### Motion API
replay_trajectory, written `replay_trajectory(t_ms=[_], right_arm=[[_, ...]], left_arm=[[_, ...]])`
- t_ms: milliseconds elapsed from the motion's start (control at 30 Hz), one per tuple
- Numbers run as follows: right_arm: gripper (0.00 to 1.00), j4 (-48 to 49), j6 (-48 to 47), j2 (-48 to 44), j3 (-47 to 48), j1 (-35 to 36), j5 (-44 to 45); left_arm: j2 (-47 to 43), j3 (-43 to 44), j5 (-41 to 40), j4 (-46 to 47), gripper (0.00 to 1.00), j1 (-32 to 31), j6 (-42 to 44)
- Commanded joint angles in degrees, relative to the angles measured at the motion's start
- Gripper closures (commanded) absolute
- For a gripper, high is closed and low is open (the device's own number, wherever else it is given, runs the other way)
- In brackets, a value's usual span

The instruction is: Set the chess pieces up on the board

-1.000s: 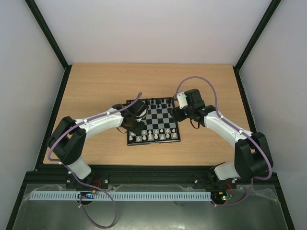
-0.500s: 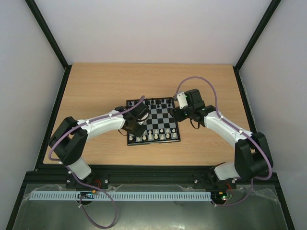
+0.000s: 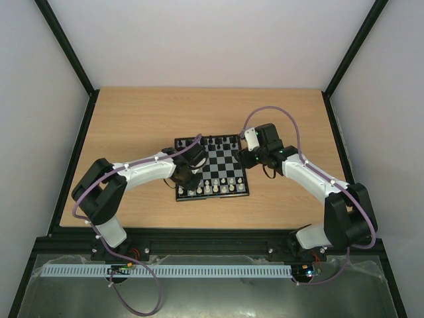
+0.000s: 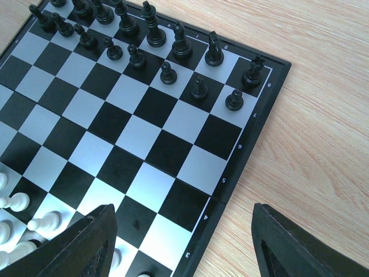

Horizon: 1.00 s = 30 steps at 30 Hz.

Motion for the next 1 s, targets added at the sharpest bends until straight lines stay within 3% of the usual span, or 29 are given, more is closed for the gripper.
replay_trajectory(t_ms=[0,200,600,767,900,967], right_arm=[[0.34,-0.2,-0.7,-1.5,-0.6,-0.1,-0.6],[0.34,-0.3,-0.7,-1.5,-0.6,-0.1,-0.6],[0.34,-0.5,-0.3,-4.1,-0.3,-0.2,1.5],[0.34,-2.4,1.4,-6.4,1.1,-0.5,1.0],[0.27,-2.9,2.3,-9.3,0.2,-1.1,1.2],[0.17,-2.2,3.5,-11.6,-1.3,-1.8,2.5]], left_arm=[[0.9,1.2,-0.8,-0.1,0.94,-0.1,0.5],[1.0,1.3,-1.1,-0.1,0.83,-0.1,0.3],[-3.1,2.2,-2.4,0.3,0.75,0.4,0.6],[-6.7,1.7,-2.8,3.4,0.64,2.8,2.3],[-10.1,0.7,-3.6,6.9,0.57,6.3,2.7],[-12.6,-0.6,-3.9,9.5,0.52,8.3,2.5]])
